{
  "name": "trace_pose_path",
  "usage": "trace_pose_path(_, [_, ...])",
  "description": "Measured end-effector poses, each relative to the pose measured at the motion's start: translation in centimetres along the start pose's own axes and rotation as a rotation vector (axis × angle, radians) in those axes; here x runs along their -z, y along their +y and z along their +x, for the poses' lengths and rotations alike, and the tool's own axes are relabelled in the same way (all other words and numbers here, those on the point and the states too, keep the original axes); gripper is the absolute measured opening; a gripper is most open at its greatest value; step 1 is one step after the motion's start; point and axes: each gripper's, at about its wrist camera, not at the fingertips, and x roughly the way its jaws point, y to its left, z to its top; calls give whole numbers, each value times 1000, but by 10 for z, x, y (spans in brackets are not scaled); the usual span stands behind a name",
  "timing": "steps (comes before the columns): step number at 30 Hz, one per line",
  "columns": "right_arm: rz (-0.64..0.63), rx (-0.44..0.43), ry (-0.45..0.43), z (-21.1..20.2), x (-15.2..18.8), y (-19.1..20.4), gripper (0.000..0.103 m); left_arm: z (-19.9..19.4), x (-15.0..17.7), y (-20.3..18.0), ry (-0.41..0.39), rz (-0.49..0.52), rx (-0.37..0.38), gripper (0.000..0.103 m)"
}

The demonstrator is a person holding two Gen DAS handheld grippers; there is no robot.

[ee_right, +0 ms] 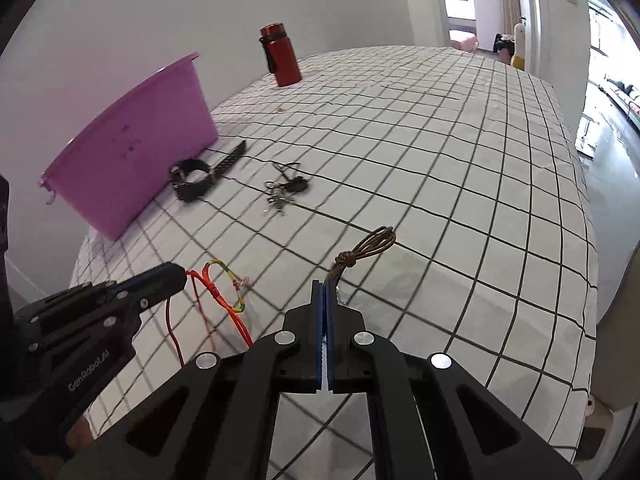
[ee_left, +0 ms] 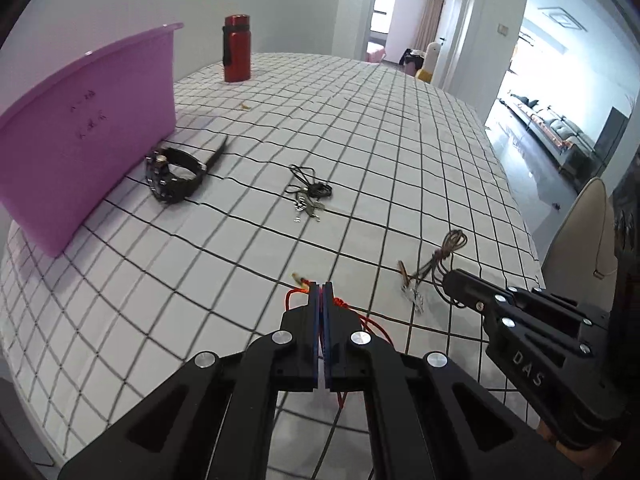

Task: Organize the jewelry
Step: 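Carry the red-string bracelet and cord keychain over the pink tub with both tools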

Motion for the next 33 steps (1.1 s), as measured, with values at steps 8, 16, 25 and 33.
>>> trace_pose_path(8, [3, -79, -12, -29, -15, 17, 2, -36, -13, 17, -13, -46, -36, 2])
trace_pose_path(16, [-82, -135, -52, -62, -46, 52, 2, -79, -30, 39, -55, -89, -79, 2])
trace_pose_path(25, [-173, -215, -84, -82, -88, 102, 2, -128, -60, 79, -131, -146, -139, 2])
trace_pose_path(33, [-203, -257, -143, -82, -128, 163, 2, -160, -95, 130, -208, -138, -167, 2])
